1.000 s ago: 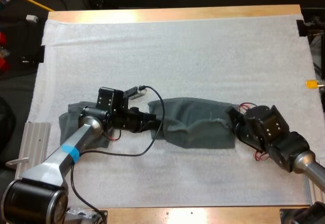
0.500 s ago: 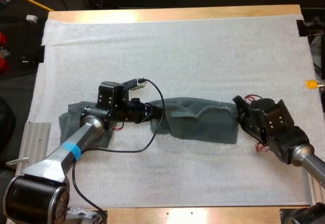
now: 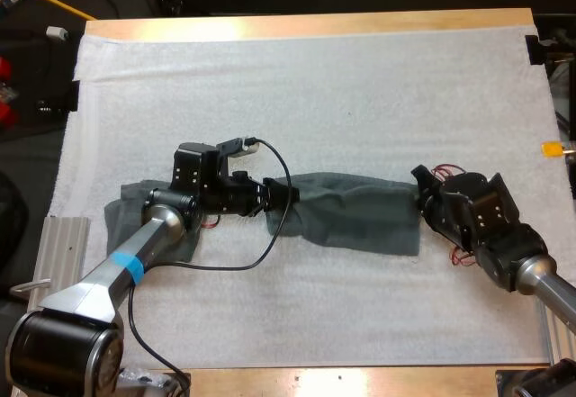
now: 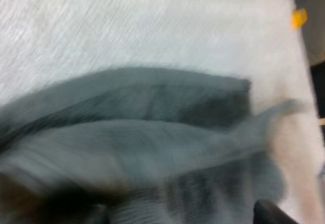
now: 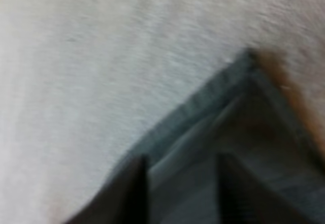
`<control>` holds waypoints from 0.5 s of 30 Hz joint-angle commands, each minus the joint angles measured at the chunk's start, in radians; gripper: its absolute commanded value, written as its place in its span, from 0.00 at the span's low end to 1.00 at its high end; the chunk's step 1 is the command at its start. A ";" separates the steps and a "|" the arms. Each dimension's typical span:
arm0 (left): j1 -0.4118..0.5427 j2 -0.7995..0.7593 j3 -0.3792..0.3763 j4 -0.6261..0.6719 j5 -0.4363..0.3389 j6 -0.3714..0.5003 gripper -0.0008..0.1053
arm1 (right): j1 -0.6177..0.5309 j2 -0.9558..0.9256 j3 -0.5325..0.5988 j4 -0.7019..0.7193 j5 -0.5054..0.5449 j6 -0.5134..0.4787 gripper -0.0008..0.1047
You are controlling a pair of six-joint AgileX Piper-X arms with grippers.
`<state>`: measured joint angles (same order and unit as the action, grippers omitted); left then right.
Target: Pick towel from pile, fold and stack
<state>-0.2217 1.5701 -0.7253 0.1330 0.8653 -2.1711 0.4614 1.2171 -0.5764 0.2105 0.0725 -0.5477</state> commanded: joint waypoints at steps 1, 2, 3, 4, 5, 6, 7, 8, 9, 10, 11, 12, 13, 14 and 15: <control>0.001 -0.003 -0.009 -0.044 0.041 -0.007 0.53 | -0.005 0.000 -0.006 -0.057 -0.008 -0.024 0.57; 0.001 -0.005 -0.021 -0.048 0.076 -0.012 0.49 | -0.005 -0.005 -0.006 -0.095 -0.015 -0.057 0.61; 0.001 -0.007 -0.025 -0.046 0.095 -0.012 0.48 | -0.005 -0.008 -0.006 -0.112 -0.019 -0.072 0.61; 0.001 -0.013 -0.039 -0.041 0.135 -0.010 0.46 | -0.005 -0.017 -0.006 -0.143 -0.033 -0.122 0.61; 0.001 -0.024 -0.049 -0.039 0.170 -0.002 0.46 | -0.005 -0.028 -0.006 -0.155 -0.039 -0.181 0.61; 0.001 -0.030 -0.053 -0.039 0.181 -0.001 0.46 | -0.005 -0.039 -0.011 -0.154 -0.040 -0.209 0.61; 0.001 -0.048 -0.057 -0.039 0.187 -0.001 0.48 | -0.005 -0.053 -0.017 -0.140 -0.040 -0.254 0.61; 0.001 -0.071 -0.059 -0.033 0.187 -0.001 0.51 | -0.005 -0.074 -0.027 -0.112 -0.040 -0.308 0.61; 0.001 -0.084 -0.060 -0.030 0.187 -0.001 0.53 | -0.005 -0.081 -0.031 -0.099 -0.040 -0.333 0.61; 0.001 -0.106 -0.059 -0.026 0.187 -0.001 0.56 | -0.005 -0.104 -0.043 -0.055 -0.040 -0.379 0.61; 0.001 -0.135 -0.059 -0.021 0.185 -0.001 0.59 | -0.005 -0.126 -0.059 0.002 -0.036 -0.422 0.61; 0.001 -0.149 -0.059 -0.017 0.185 -0.001 0.60 | -0.005 -0.136 -0.067 0.034 -0.033 -0.435 0.61; 0.001 -0.178 -0.059 -0.001 0.185 -0.001 0.61 | -0.005 -0.156 -0.087 0.100 -0.028 -0.478 0.61; 0.001 -0.188 -0.059 0.007 0.182 -0.001 0.61 | -0.005 -0.165 -0.097 0.124 -0.025 -0.497 0.61; 0.001 -0.218 -0.059 0.033 0.177 -0.001 0.61 | -0.005 -0.184 -0.115 0.187 -0.024 -0.535 0.61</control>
<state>-0.2217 1.3570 -0.7749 0.1568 1.0307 -2.1746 0.4614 1.0459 -0.6789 0.3629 0.0462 -1.0468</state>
